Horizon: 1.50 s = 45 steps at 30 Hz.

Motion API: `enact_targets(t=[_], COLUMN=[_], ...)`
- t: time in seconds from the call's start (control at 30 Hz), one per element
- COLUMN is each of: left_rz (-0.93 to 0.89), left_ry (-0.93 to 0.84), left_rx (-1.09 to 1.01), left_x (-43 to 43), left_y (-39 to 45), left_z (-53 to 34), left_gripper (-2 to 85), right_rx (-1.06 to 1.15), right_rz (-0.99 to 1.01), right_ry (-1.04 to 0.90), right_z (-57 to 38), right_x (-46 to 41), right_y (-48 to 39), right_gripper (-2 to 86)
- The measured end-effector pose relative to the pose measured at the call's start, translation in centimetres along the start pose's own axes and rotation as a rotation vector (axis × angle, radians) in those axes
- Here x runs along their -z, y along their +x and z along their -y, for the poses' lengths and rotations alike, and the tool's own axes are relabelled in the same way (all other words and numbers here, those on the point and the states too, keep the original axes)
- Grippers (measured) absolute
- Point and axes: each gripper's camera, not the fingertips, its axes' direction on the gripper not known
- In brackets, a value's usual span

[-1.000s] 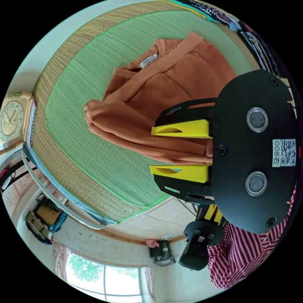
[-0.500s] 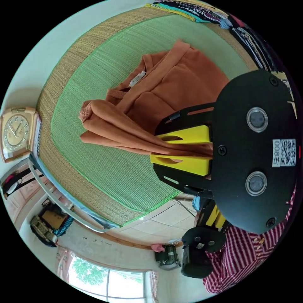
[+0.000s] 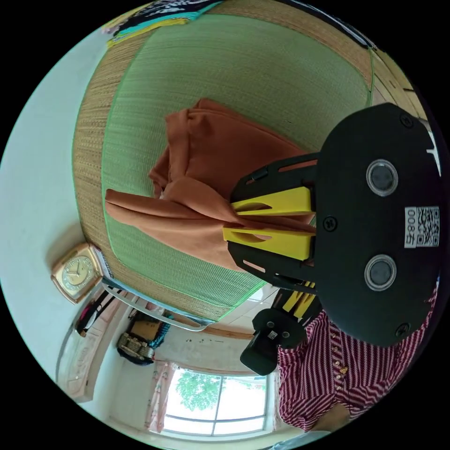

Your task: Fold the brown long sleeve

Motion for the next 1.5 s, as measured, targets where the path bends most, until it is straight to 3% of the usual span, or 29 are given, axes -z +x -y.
enact_targets(t=[0.3, 0.43, 0.57, 0.67, 0.73, 0.93, 1.03, 1.3, 1.5], left_rz=[-0.035, -0.024, -0.030, -0.022, -0.036, -0.060, -0.059, -0.052, -0.232], left_ry=[-0.005, 0.063, 0.125, 0.049, -0.034, -0.271, -0.242, -0.258, -0.121], left_rx=[0.058, 0.066, -0.017, -0.045, -0.016, 0.101, 0.104, 0.152, 0.151], left_x=[1.2, 4.1, 6.7, 4.8, 2.0, -6.2, -5.7, -7.0, -4.8], left_y=[1.6, 3.2, 5.7, 6.6, 5.9, 3.3, 3.9, 4.0, 6.2], left_z=[2.1, 3.9, 7.4, 10.4, 11.8, 13.1, 14.0, 15.7, 15.2], left_gripper=[0.4, 0.4, 0.5, 0.5, 0.5, 0.5, 0.6, 0.8, 0.9], right_rx=[-0.202, -0.130, 0.047, 0.081, -0.004, -0.272, -0.283, -0.242, -0.164], right_rz=[0.405, 0.496, 0.418, 0.250, 0.171, 0.233, 0.284, 0.281, 0.258], right_ry=[0.130, 0.186, 0.262, 0.290, 0.259, 0.130, 0.251, 0.310, 0.287], right_z=[-4.6, -3.2, -2.9, -4.4, -5.8, -10.5, -12.4, -13.6, -16.2], right_x=[0.0, 2.2, 7.5, 10.4, 9.7, 3.6, 5.0, 7.9, 7.6], right_y=[14.5, 15.5, 12.1, 11.5, 14.7, 24.5, 25.5, 24.6, 19.6], right_gripper=[9.0, 9.2, 8.8, 8.2, 8.2, 9.6, 9.1, 8.1, 8.0])
